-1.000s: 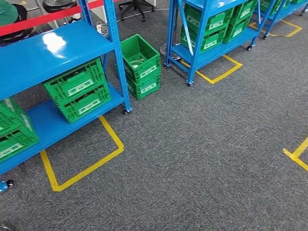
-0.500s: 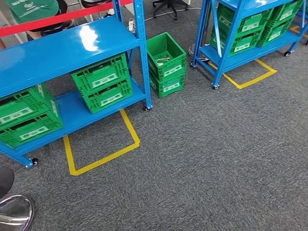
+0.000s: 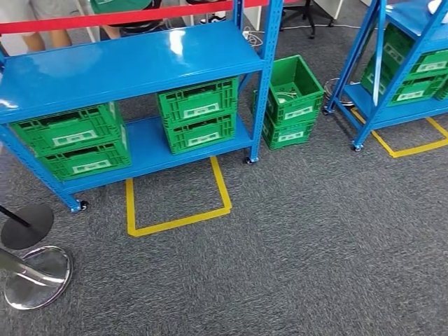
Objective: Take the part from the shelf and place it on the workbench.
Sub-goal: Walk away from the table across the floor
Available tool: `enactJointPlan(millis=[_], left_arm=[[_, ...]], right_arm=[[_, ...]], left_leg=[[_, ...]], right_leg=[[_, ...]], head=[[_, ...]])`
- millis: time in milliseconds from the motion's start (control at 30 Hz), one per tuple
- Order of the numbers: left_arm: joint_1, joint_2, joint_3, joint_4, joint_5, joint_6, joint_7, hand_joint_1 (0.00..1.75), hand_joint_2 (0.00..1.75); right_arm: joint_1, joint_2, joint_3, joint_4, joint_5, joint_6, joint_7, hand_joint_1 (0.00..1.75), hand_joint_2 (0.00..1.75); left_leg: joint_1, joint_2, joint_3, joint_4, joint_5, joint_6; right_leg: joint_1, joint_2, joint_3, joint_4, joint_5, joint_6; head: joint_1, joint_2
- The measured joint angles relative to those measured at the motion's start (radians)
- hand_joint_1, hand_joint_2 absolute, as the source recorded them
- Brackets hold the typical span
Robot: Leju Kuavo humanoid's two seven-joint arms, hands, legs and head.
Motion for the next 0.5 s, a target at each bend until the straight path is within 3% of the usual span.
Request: enactJointPlan(millis=[67, 133, 167, 200, 267, 333, 400, 433, 467, 500], left_arm=[[-0.001, 0.001, 0.001, 0.000, 0.000, 0.000, 0.000, 0.00, 0.00], [-0.002, 0.002, 0.001, 0.000, 0.000, 0.000, 0.000, 0.00, 0.00], [0.000, 0.003, 0.001, 0.000, 0.000, 0.000, 0.000, 0.00, 0.00], [0.002, 0.004, 0.002, 0.000, 0.000, 0.000, 0.000, 0.00, 0.00], [0.006, 0.003, 0.003, 0.000, 0.000, 0.000, 0.000, 0.00, 0.00], [0.001, 0.001, 0.006, 0.001, 0.000, 0.000, 0.000, 0.00, 0.00], [-0.003, 0.001, 0.010, 0.001, 0.000, 0.000, 0.000, 0.00, 0.00], [-0.003, 0.001, 0.011, 0.001, 0.000, 0.001, 0.000, 0.00, 0.00], [-0.001, 0.001, 0.012, 0.001, 0.001, 0.001, 0.000, 0.00, 0.00], [0.000, 0.001, 0.013, 0.001, 0.001, 0.002, 0.000, 0.00, 0.00]], right_arm=[[-0.001, 0.001, 0.000, 0.000, 0.000, 0.000, 0.000, 0.00, 0.00], [-0.002, 0.003, 0.000, 0.001, 0.000, 0.000, 0.000, 0.00, 0.00], [-0.002, 0.004, 0.000, 0.002, 0.000, 0.000, 0.001, 0.00, 0.00], [-0.003, 0.004, 0.000, 0.002, 0.000, 0.000, 0.001, 0.00, 0.00], [-0.003, 0.006, 0.000, 0.002, 0.000, -0.001, 0.001, 0.00, 0.00], [-0.002, 0.007, 0.000, 0.002, 0.000, -0.001, 0.000, 0.00, 0.00], [0.001, 0.007, 0.000, 0.002, 0.000, -0.001, 0.001, 0.00, 0.00], [0.001, 0.007, 0.000, 0.002, 0.000, -0.001, 0.001, 0.00, 0.00], [0.000, 0.007, 0.000, 0.002, 0.000, -0.001, 0.001, 0.00, 0.00], [-0.001, 0.007, 0.000, 0.002, 0.000, -0.001, 0.000, 0.00, 0.00]], left_leg=[[0.002, -0.028, -0.003, 0.004, 0.001, -0.010], [0.003, -0.052, -0.012, 0.007, 0.006, -0.023], [0.004, -0.063, -0.017, 0.006, 0.010, -0.030], [0.007, -0.070, -0.020, 0.004, 0.013, -0.036], [0.006, -0.037, -0.035, 0.027, -0.002, -0.046], [0.002, 0.023, -0.081, 0.122, -0.055, -0.052], [0.002, 0.047, -0.141, 0.244, -0.105, -0.055], [0.003, 0.050, -0.155, 0.274, -0.109, -0.054], [0.002, 0.052, -0.151, 0.271, -0.096, -0.052], [0.000, 0.058, -0.128, 0.232, -0.069, -0.047]], right_leg=[[-0.010, 0.047, 0.056, -0.129, 0.056, 0.002], [-0.015, 0.083, 0.082, -0.186, 0.067, -0.003], [-0.014, 0.081, 0.083, -0.189, 0.066, -0.009], [-0.013, 0.070, 0.084, -0.189, 0.069, -0.016], [-0.012, 0.046, 0.087, -0.192, 0.074, -0.029], [-0.009, 0.018, 0.088, -0.194, 0.075, -0.039], [-0.005, -0.013, 0.088, -0.194, 0.072, -0.044], [-0.003, -0.027, 0.088, -0.194, 0.071, -0.046], [-0.001, -0.040, 0.089, -0.194, 0.070, -0.047], [0.000, -0.052, 0.091, -0.194, 0.068, -0.046]], head=[[0.000, 0.000], [0.001, 0.000], [0.001, 0.000], [0.001, 0.000], [-0.005, 0.000], [-0.014, 0.000], [-0.016, 0.000], [-0.016, 0.000], [-0.017, 0.000], [-0.017, 0.000]])
